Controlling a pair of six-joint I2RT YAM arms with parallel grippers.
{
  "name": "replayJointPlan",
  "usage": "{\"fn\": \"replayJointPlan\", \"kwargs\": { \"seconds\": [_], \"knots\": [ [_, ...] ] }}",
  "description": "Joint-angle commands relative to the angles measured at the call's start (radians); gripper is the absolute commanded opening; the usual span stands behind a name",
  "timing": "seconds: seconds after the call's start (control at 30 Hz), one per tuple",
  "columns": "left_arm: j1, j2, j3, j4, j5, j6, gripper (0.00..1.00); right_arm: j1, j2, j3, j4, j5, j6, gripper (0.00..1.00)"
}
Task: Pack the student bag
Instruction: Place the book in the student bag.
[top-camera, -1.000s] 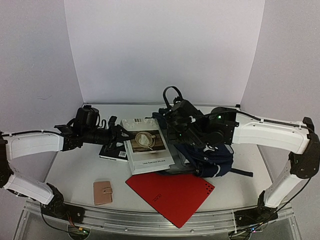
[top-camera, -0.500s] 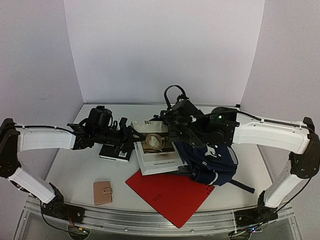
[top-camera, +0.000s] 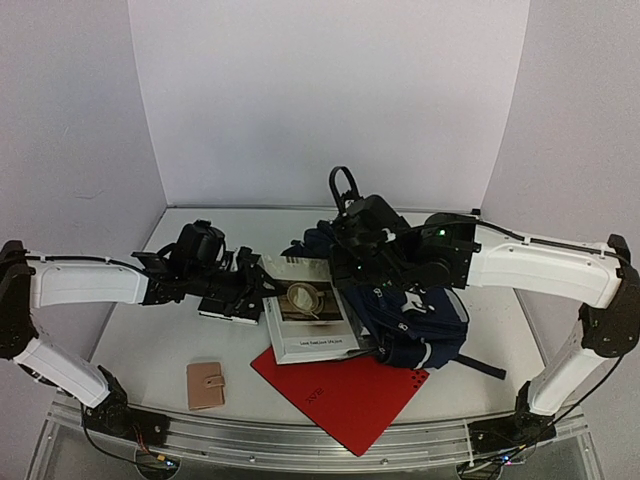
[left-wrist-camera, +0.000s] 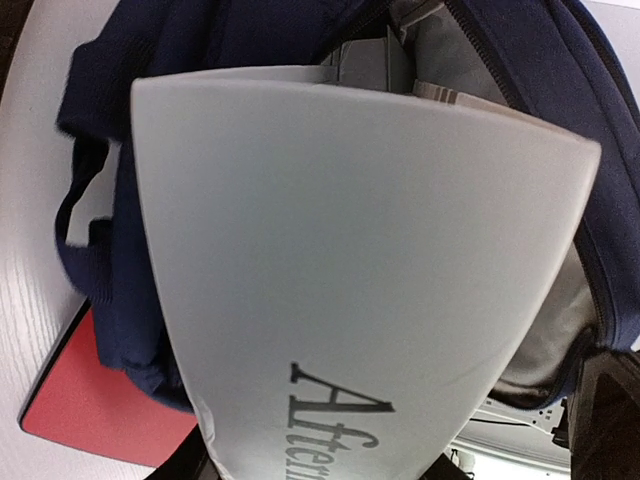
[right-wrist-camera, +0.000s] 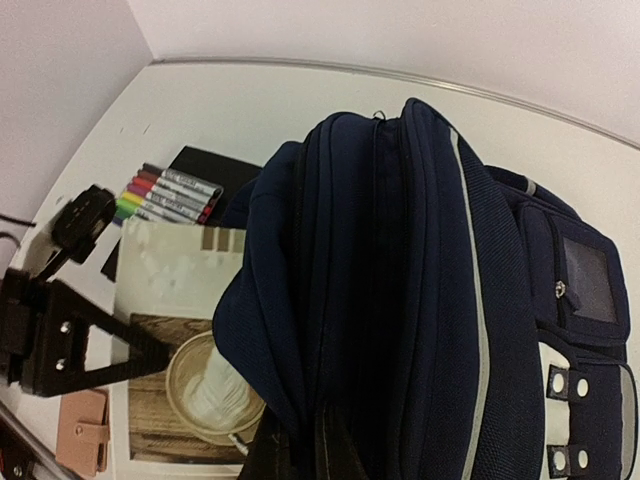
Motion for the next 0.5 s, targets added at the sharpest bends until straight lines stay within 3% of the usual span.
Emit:
{"fn": "replayJointPlan", "kwargs": {
  "seconds": [0.0,0.3,0.47],
  "knots": [
    [0.001,0.101,0.098,0.011,-0.053,0.032,0.16,0.007,-0.040,0.069,0.204,-0.139,-0.075,0.00],
    [-0.006,0.311,0.193,0.204,0.009,-0.035,0.11,0.016,-0.045,-0.005,0.291,-0.213,-0.089,0.00],
    [-0.045,0.358,0.243,0.207,-0.076,-0.028,0.10,0.015,-0.052,-0.038,0.398,-0.292,-0.096,0.00]
  ]
}}
